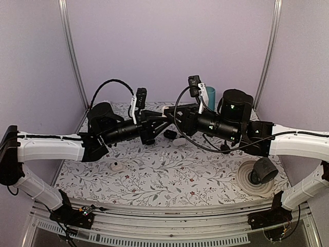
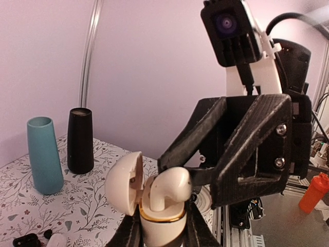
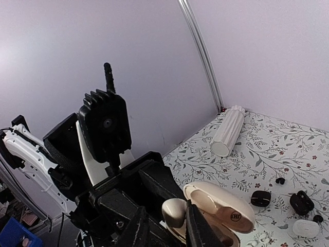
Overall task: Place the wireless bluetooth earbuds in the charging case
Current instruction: Insert the left earbud into the right side groove of the charging case, then adjust the left earbud in the left side groove of the charging case, then pick up the right earbud from the center of the board.
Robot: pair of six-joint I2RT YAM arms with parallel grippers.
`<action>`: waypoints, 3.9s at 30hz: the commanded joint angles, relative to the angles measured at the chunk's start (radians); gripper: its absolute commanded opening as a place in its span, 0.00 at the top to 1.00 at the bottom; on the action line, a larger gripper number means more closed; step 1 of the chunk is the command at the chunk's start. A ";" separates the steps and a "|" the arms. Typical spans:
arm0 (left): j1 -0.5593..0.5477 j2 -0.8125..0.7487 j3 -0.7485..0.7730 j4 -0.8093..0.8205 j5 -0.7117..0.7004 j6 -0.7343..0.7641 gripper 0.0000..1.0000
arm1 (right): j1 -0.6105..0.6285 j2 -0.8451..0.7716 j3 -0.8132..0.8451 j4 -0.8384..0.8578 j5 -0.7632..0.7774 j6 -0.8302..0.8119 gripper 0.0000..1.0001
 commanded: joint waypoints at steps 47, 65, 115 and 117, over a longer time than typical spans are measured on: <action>0.021 -0.042 -0.001 0.022 0.025 0.023 1.00 | 0.004 0.049 0.317 -0.461 0.203 0.000 0.00; 0.021 -0.051 0.003 0.012 0.031 0.028 1.00 | -0.018 0.081 0.349 -0.546 0.196 0.036 0.01; 0.116 -0.147 -0.104 0.006 -0.049 -0.022 1.00 | -0.103 -0.044 0.128 -0.603 0.130 0.081 0.02; 0.124 -0.157 -0.112 0.003 -0.064 -0.025 1.00 | -0.102 -0.029 0.110 -0.612 0.123 0.089 0.05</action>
